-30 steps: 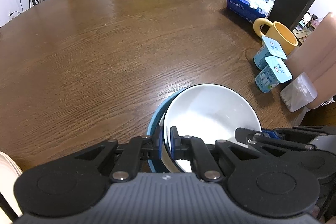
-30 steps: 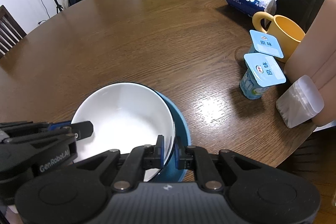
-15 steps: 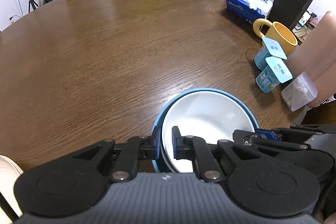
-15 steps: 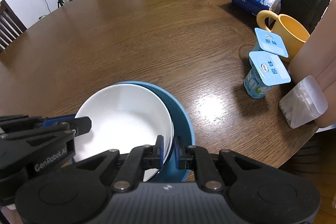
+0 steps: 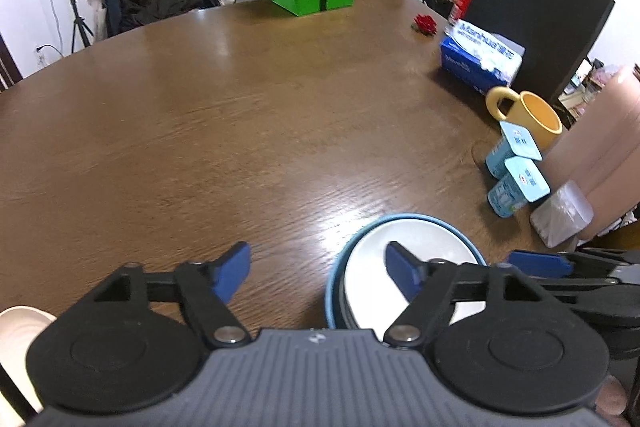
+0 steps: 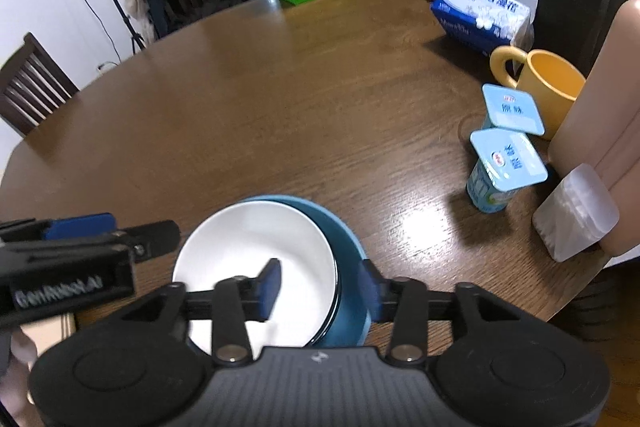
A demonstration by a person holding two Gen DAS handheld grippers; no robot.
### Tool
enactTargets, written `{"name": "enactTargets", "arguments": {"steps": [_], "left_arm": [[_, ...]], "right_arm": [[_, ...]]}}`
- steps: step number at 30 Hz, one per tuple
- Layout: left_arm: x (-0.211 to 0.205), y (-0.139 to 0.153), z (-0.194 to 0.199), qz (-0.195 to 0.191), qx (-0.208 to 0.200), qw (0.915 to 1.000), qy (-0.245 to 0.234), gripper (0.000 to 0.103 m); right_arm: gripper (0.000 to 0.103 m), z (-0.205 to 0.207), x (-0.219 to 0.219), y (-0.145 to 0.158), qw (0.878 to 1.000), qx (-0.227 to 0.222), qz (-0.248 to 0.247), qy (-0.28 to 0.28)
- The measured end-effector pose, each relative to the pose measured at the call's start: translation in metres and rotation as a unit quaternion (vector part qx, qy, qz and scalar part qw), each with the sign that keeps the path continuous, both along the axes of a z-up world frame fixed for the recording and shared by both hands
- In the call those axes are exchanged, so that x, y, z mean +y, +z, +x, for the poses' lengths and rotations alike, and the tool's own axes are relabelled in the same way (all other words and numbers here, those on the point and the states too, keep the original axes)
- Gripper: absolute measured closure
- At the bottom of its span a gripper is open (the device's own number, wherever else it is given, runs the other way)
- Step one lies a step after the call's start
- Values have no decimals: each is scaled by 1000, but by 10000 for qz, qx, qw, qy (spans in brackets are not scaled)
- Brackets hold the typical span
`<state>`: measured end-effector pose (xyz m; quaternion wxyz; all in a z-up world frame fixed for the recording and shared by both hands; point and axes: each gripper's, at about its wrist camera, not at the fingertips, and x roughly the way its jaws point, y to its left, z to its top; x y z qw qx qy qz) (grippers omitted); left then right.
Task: Organize plates and bowls
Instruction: 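Open both tools and release the white bowl rim, then move both open tools onto the blue bowl rim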
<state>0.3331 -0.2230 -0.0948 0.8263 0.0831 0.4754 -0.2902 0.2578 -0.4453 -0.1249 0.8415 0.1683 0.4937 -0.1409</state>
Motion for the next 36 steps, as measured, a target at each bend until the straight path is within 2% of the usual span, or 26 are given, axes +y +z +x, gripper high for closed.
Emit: {"name": "enactTargets", "arguments": {"steps": [2, 3, 4, 6, 8, 10, 14, 20, 27, 36], "left_arm": [[6, 3, 0, -80, -22, 10000, 47, 14], [9, 5, -1, -116, -38, 9999, 54, 10], [12, 7, -3, -152, -76, 9998, 80, 2], [18, 10, -6, -244, -193, 9994, 151, 0], [22, 11, -7, -277, -216, 9992, 188, 0], [27, 13, -9, -338, -216, 9989, 255, 0], [36, 16, -13, -389, -387, 9978, 377, 0], [47, 17, -17, -508, -493, 9963, 490, 0], [55, 17, -24, -715, -590, 9941, 560, 0], [51, 14, -23, -781, -532, 9944, 467, 0]], "right_arm": [[32, -4, -1, 2, 9999, -100, 13, 39], [27, -5, -2, 3, 9999, -154, 33, 69], [18, -7, -3, 4, 9997, -208, 52, 98], [15, -11, -4, 6, 9993, -328, 68, 161], [5, -14, -7, 8, 9992, -358, 75, 185], [2, -17, -9, 9, 9988, -429, 83, 200], [1, -22, -7, 16, 9980, -538, -78, 307], [1, -26, 4, 31, 9931, -933, -319, 633], [0, -27, 2, 31, 9933, -974, -217, 586], [0, -25, 0, 25, 9944, -948, 72, 460]]}}
